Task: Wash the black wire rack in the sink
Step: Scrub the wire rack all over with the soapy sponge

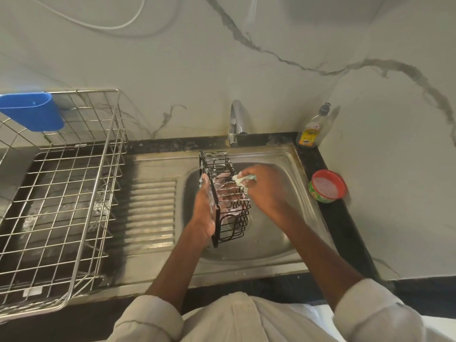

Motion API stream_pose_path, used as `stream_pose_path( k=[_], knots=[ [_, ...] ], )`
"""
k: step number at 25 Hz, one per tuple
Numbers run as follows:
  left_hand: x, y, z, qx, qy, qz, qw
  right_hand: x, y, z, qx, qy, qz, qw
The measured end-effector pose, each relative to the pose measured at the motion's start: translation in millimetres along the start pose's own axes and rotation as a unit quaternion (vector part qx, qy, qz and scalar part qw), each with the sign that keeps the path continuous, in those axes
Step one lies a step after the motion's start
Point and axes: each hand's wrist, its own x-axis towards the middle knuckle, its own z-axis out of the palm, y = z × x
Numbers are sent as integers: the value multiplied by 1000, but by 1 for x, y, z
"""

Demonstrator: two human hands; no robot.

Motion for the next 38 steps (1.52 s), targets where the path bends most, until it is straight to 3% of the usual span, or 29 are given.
stream_pose_path(
  k=[6,11,15,18,20,24,30,35,38],
  knots=[
    [10,-13,2,-8,29,-33,999,-42,-14,0,3,-77,-119,990],
    [4,-12,18,5,-16,-35,999,6,-35,9,25,-29,2,999],
    [6,-9,12,26,-34,-22,999,-9,-28,-12,-17,-175,-37,984],
    [11,-11,3,30,-41,-20,998,-22,-19,-21,176,-265,72,945],
    [9,-13,7,38,-48,-12,998,-14,-18,-11,209,-211,103,949],
    [5,-16,14,60,-26,-25,998,3,-28,8,116,-31,34,992],
    [20,-10,1,-6,46,-38,998,-42,-25,5,69,-67,-78,992],
    [29,-9,-1,-51,37,-68,996,-43,7,7,3,42,9,999],
    [26,-6,5,-54,49,-76,994,-45,11,10,51,74,75,993]
  ],
)
